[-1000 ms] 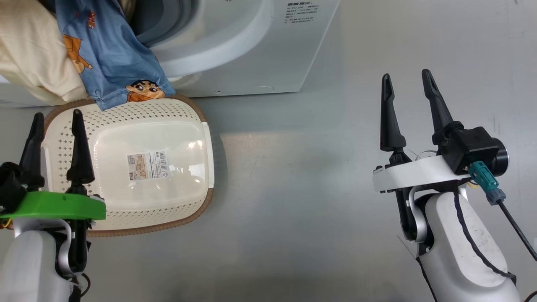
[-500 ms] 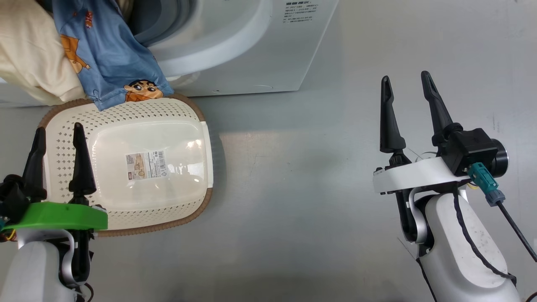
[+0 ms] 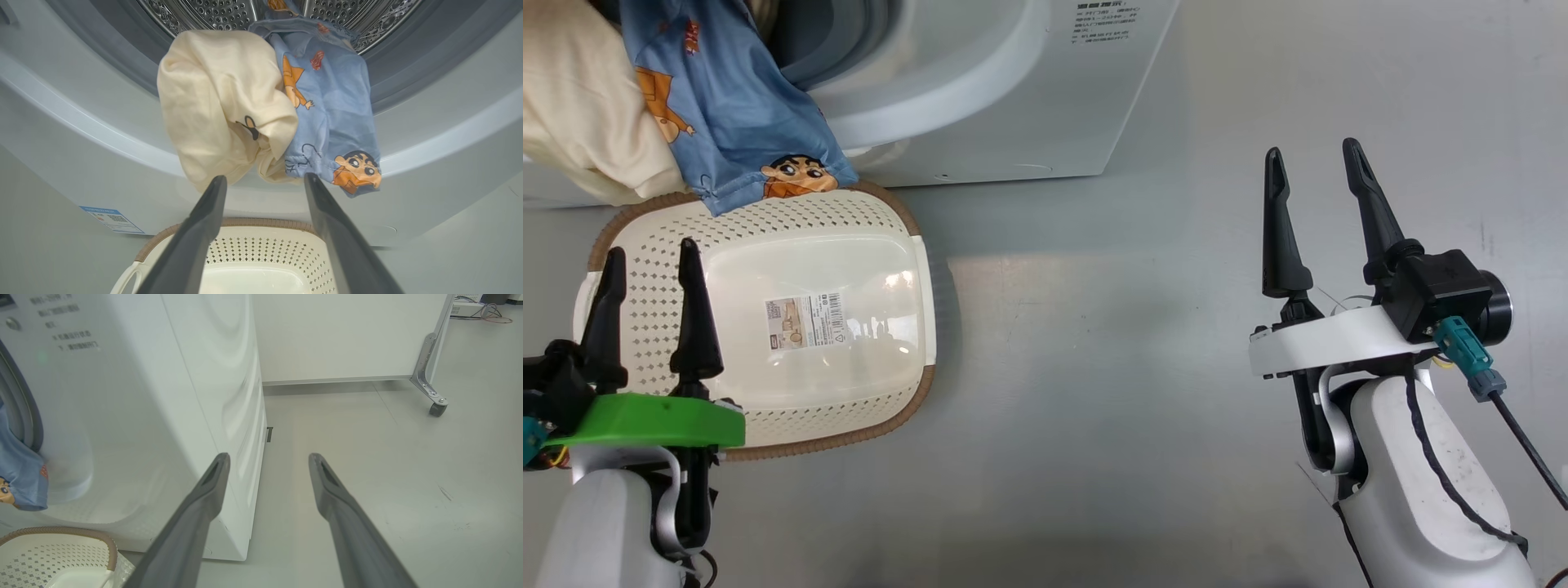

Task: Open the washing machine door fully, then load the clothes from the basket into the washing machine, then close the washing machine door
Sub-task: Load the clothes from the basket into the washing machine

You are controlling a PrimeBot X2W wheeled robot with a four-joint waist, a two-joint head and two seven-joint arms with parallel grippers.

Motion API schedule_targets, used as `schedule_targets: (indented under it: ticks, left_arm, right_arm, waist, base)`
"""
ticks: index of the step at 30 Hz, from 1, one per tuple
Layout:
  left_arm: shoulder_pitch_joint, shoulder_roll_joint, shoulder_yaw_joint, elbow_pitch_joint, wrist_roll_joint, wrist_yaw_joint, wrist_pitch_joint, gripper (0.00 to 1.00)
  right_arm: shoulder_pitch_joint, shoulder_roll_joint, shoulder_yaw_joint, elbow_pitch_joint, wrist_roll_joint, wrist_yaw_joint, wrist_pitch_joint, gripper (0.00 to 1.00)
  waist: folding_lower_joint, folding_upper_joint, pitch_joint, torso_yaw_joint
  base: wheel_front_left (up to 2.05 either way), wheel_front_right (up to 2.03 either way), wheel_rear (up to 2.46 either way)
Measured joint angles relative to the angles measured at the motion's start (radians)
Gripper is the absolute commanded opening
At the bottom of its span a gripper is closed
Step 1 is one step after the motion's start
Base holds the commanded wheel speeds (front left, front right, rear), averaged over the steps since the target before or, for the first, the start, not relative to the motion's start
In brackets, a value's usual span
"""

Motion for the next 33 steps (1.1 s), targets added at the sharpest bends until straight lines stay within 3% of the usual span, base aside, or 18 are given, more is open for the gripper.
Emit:
schedule_targets:
  ticks: [17, 33]
  left_arm:
    - [-0.075, -0.001, -0.058, 0.033, 0.019, -0.009, 0.0, 1.0]
    - [-0.175, 0.004, -0.03, 0.152, -0.014, -0.009, 0.0, 1.0]
  right_arm:
    - [0.0, 0.0, 0.014, -0.005, 0.0, 0.0, 0.0, 1.0]
    - [-0.001, 0.0, 0.039, -0.005, 0.004, 0.0, 0.0, 1.0]
  waist:
    - [0.0, 0.0, 0.015, -0.017]
    - [0.0, 0.0, 0.032, -0.049]
  base:
    - [0.0, 0.0, 0.0]
    - [0.0, 0.0, 0.0]
